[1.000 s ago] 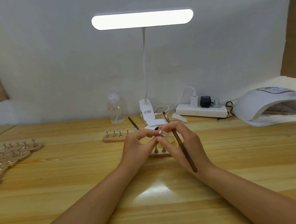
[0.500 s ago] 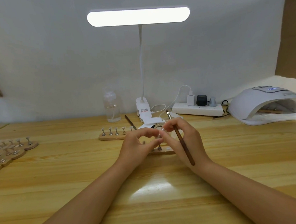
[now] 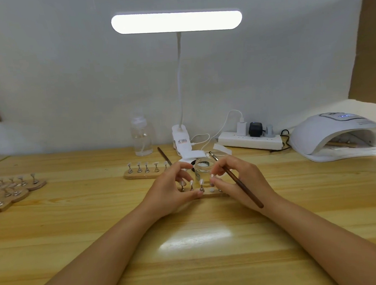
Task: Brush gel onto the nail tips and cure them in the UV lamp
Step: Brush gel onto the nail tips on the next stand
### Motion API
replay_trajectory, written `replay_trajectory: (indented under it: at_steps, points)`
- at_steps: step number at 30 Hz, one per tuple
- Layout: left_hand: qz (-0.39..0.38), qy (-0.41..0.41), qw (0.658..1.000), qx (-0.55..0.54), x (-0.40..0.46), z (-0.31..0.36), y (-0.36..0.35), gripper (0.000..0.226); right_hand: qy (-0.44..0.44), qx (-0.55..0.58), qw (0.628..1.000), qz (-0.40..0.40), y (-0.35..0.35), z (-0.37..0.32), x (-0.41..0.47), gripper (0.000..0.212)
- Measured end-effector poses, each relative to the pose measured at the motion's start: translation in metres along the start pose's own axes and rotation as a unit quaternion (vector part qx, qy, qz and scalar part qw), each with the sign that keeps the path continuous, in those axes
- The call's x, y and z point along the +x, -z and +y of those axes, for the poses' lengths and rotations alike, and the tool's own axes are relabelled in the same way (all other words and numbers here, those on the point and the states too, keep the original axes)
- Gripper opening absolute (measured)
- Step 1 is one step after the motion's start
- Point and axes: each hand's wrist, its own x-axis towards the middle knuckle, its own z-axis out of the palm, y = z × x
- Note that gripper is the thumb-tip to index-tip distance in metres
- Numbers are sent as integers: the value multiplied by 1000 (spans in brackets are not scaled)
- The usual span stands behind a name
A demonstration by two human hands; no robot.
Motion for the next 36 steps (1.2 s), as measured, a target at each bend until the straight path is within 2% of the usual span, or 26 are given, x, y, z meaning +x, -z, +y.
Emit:
replay_trajectory:
  at_steps: [6, 11, 20, 24, 26, 30, 36]
  points:
    - [-15, 18, 1000, -4, -1, 1, 0, 48, 13, -44, 999, -29, -2, 4, -1, 15]
    - [-21, 32, 999, -7, -1, 2, 1, 48, 27, -61, 998, -11, 3, 5, -1, 15]
    - [-29, 51, 998, -11, 0, 0, 2, 45, 7, -8, 999, -31, 8, 10, 0, 12]
    - [-28, 52, 998, -16, 1, 0, 2, 43, -21, 31, 998, -43, 8, 10, 0, 17]
    - [-26, 52, 998, -13, 0, 1, 2, 42, -47, 57, 997, -26, 9, 12, 0, 14]
    - [-19, 20, 999, 32, -2, 5, 1, 43, -86, 85, 991, 59, 10, 13, 2, 10]
    - [-32, -7, 997, 76, -6, 11, -1, 47, -66, 92, 993, 41, 6, 9, 2, 10]
